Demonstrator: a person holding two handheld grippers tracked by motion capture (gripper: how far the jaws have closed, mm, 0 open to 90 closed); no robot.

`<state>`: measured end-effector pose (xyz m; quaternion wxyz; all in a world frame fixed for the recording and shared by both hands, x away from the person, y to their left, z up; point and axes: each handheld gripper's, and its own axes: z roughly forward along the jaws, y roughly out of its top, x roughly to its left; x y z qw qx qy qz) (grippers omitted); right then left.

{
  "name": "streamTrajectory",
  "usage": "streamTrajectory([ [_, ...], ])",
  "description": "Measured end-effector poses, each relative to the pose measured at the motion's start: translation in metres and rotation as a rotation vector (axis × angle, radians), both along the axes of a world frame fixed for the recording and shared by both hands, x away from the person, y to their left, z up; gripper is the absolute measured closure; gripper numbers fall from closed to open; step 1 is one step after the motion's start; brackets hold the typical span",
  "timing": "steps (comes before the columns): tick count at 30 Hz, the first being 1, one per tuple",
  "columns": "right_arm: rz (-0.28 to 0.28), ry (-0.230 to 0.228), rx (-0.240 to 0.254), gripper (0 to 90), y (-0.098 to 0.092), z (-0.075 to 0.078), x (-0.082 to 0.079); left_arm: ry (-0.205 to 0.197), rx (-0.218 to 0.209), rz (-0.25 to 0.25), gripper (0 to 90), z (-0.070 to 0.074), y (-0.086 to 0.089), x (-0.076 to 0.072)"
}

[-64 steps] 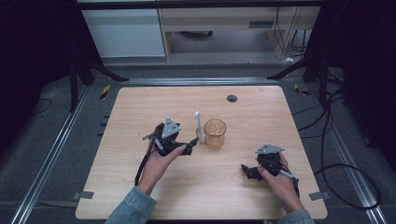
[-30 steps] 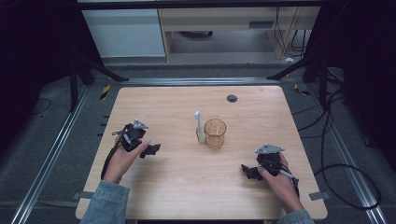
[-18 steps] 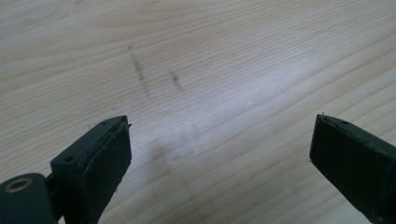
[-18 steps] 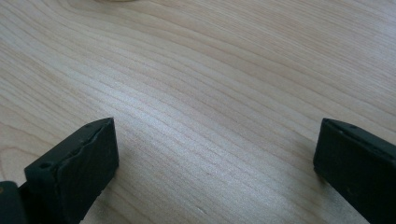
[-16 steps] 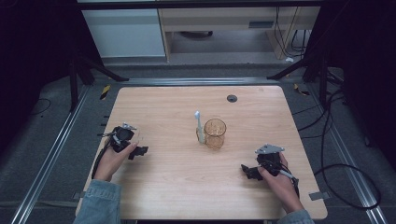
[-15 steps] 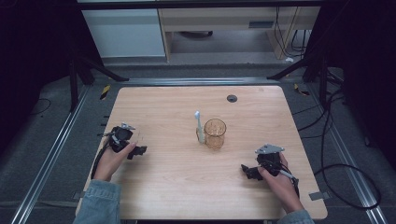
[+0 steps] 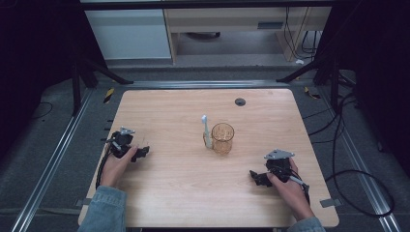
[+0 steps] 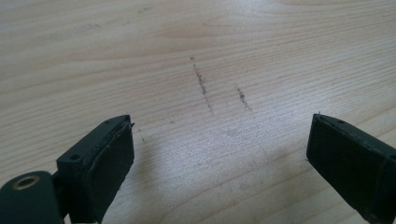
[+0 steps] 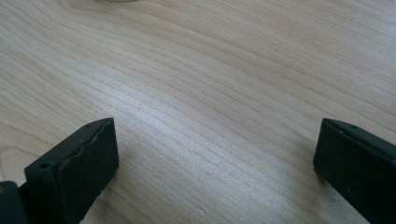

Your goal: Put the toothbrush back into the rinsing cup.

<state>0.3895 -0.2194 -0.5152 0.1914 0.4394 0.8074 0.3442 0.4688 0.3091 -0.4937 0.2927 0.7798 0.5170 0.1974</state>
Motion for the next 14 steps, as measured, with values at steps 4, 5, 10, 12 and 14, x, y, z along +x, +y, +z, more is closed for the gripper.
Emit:
streamTrajectory([
  [4, 0.000, 0.000, 0.000, 0.4, 0.000, 0.000, 0.000, 0.001, 0.019, 0.000, 5.8, -0.006, -0.001, 0.003],
  [5, 0.000, 0.000, 0.000, 0.4, 0.000, 0.000, 0.000, -0.008, 0.014, 0.004, 5.3, -0.007, -0.001, 0.003],
  [10, 0.000, 0.000, 0.000, 0.4, 0.000, 0.000, 0.000, -0.079, -0.014, 0.015, 2.7, -0.014, 0.003, 0.002],
  [12, 0.000, 0.000, 0.000, 0.4, 0.000, 0.000, 0.000, -0.079, -0.011, 0.016, 2.1, -0.015, 0.003, 0.003],
  [14, 0.000, 0.000, 0.000, 0.4, 0.000, 0.000, 0.000, -0.074, -0.009, 0.026, 0.9, -0.015, 0.003, 0.003],
])
